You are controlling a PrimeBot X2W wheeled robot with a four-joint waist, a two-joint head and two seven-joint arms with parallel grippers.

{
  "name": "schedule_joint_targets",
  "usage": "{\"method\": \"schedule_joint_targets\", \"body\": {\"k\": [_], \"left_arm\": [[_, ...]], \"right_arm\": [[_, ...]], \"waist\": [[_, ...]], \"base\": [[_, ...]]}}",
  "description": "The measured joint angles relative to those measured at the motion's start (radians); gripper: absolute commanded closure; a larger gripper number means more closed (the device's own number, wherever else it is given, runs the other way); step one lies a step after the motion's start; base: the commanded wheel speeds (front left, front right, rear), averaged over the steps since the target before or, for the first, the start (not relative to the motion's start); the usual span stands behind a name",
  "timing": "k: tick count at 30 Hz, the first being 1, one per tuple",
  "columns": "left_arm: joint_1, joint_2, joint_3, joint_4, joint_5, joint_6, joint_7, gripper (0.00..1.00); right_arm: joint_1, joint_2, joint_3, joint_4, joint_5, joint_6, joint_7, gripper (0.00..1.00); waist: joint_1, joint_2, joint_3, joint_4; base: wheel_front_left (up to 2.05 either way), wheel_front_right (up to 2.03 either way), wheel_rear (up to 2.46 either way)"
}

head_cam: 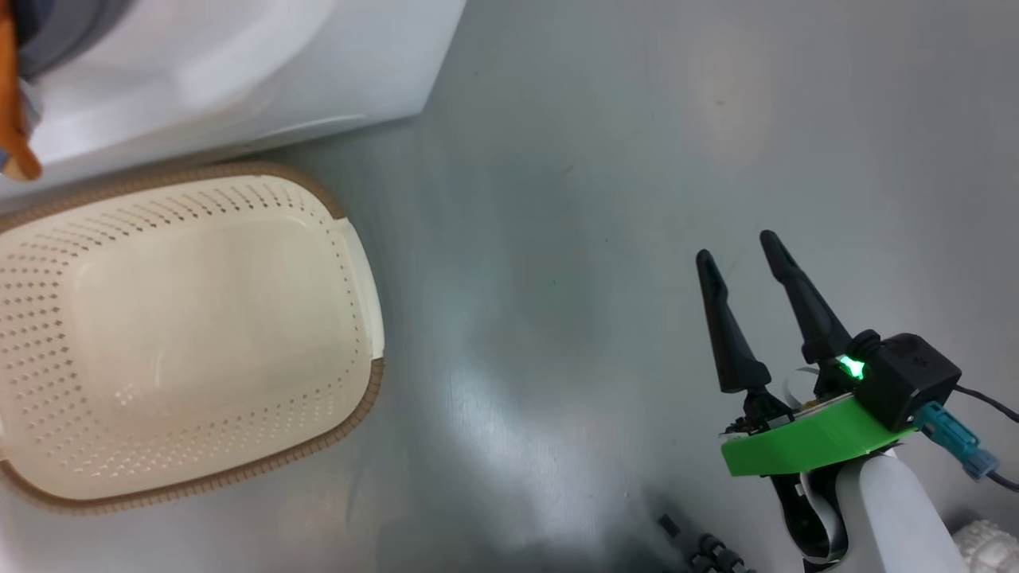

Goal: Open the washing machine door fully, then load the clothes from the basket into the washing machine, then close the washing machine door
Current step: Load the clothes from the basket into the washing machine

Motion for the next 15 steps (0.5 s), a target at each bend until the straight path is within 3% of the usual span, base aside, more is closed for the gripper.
{"method": "schedule_joint_targets", "body": {"k": [11, 15], "left_arm": [[-0.146, 0.010, -0.033, 0.043, 0.037, 0.000, -0.033, 1.00], [-0.182, 0.022, -0.031, -0.013, 0.077, 0.006, -0.040, 1.00]], "right_arm": [[-0.020, 0.000, 0.023, -0.007, 0.025, 0.000, 0.000, 0.00], [-0.022, 0.000, 0.040, -0.010, 0.026, 0.000, 0.000, 0.00]], "waist": [[0.0000, 0.0000, 0.084, -0.014], [0.0000, -0.0001, 0.114, -0.020]], "base": [[0.00, 0.00, 0.00], [0.00, 0.00, 0.00]]}}
